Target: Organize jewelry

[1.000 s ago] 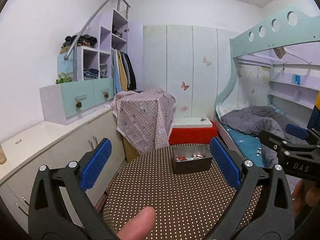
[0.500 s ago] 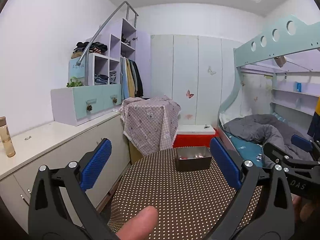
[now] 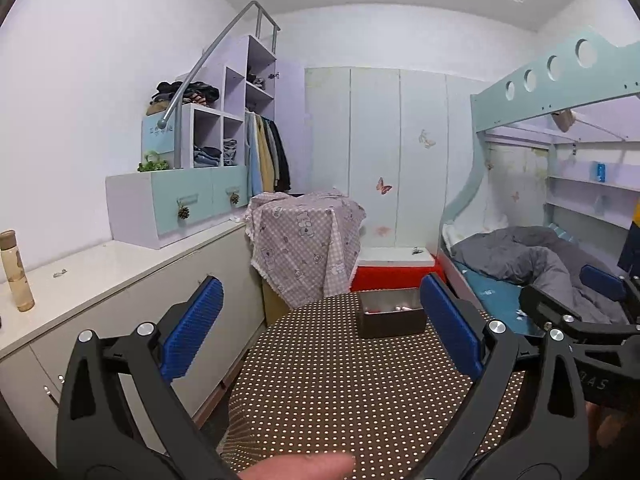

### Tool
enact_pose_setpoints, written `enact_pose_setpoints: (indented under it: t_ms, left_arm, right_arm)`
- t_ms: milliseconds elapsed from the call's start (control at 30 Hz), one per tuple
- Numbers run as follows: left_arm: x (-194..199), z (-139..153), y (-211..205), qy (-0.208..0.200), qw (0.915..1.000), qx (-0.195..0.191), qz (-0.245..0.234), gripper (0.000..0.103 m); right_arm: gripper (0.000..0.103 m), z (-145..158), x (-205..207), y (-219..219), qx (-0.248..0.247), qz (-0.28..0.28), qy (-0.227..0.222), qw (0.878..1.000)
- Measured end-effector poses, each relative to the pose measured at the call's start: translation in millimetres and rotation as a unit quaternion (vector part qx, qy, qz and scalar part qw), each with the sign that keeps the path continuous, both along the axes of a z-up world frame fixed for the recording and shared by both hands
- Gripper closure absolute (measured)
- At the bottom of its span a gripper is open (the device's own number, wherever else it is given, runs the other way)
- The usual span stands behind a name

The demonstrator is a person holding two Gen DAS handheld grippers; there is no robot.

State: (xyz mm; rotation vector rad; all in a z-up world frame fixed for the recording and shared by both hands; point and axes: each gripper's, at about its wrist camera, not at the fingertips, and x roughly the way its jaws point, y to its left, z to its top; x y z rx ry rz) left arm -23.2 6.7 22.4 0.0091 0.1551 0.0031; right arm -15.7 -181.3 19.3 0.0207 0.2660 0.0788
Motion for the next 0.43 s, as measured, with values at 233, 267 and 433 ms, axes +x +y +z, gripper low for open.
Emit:
enact_pose_setpoints:
  t_ms: [233, 267, 433]
  left_arm:
    - [-2.1, 0.4, -5.8, -0.006, 1.0, 0.003, 0.006, 0.006]
    - [-1.7, 1.0, -6.3, -0.003, 1.0, 0.003, 0.007, 0.006]
    - [-4.4, 1.4, -8.4, -0.003, 0.9998, 0.001, 0.018, 0.006]
  right_arm:
    - [0.008, 1.0, 1.5, -2.1, 0.006, 0.0, 0.001, 1.0]
    - [0.008, 0.9, 1.4, -2.1, 0.007, 0.0, 0.001, 1.0]
    - [0.008, 0.4, 0.5, -1.3, 0.009, 0.001, 0.0, 1.0]
